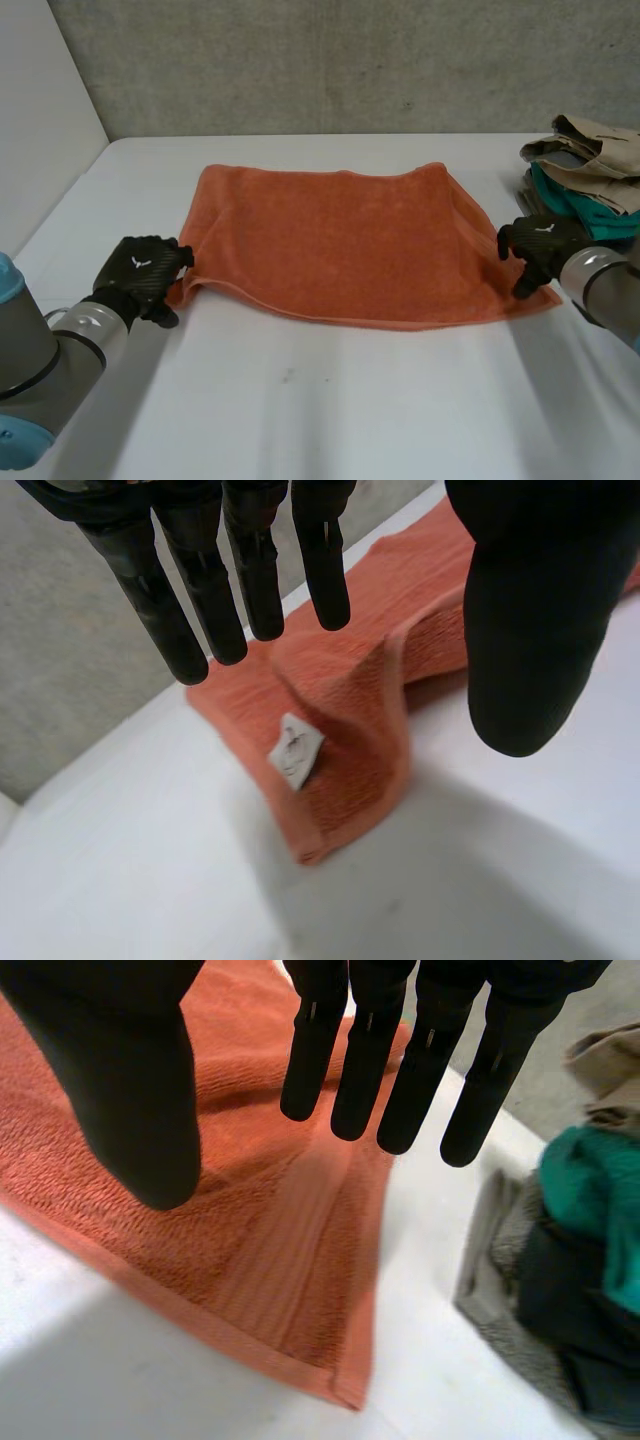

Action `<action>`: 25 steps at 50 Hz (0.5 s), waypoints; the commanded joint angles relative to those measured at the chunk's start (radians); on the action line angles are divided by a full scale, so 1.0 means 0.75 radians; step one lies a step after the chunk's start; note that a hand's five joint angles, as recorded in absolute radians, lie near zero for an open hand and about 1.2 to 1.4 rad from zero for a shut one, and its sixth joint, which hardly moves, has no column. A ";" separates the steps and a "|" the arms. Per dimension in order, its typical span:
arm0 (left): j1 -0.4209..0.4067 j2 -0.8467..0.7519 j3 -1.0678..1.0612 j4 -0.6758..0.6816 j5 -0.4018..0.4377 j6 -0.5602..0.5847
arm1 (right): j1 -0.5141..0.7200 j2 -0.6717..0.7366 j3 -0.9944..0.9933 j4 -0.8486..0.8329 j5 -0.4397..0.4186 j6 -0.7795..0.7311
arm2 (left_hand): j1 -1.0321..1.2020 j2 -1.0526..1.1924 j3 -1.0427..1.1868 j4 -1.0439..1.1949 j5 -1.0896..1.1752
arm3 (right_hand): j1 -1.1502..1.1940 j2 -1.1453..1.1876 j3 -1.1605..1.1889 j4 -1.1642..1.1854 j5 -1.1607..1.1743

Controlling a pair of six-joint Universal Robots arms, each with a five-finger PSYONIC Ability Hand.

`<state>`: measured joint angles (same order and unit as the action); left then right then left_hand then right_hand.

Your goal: Fold the laundry.

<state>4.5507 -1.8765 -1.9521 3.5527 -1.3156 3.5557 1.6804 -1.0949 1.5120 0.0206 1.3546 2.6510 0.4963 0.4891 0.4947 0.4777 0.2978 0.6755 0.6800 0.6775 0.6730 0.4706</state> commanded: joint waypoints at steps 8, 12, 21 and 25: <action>-0.089 -0.210 0.210 -0.004 0.012 -0.069 | -0.072 -0.021 0.129 -0.029 -0.168 -0.033 | -0.080 -0.070 -0.077 -0.055 -0.048 | -0.040 -0.046 -0.042 -0.036 0.001; -0.105 -0.279 0.281 -0.002 0.007 -0.069 | -0.062 0.050 0.132 -0.086 -0.196 -0.031 | -0.080 -0.070 -0.077 -0.055 -0.048 | -0.094 -0.101 -0.097 -0.091 -0.054; -0.128 -0.394 0.400 -0.002 -0.001 -0.067 | -0.062 0.161 0.097 -0.181 -0.190 -0.023 | -0.060 -0.051 -0.058 -0.035 -0.028 | 0.397 0.391 0.394 0.400 0.437; -0.138 -0.421 0.435 0.000 -0.039 -0.067 | -0.064 0.163 0.095 -0.248 -0.174 -0.015 | 0.143 0.152 0.145 0.168 0.175 | 0.961 0.955 0.958 0.964 1.002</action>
<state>4.4570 -2.1661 -1.6573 3.5514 -1.3184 3.5045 1.6335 -0.9863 1.5900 -0.1148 1.2096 2.6341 0.4388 0.4296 0.4361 0.4203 0.2438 1.1023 1.1179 1.0951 1.0998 0.9235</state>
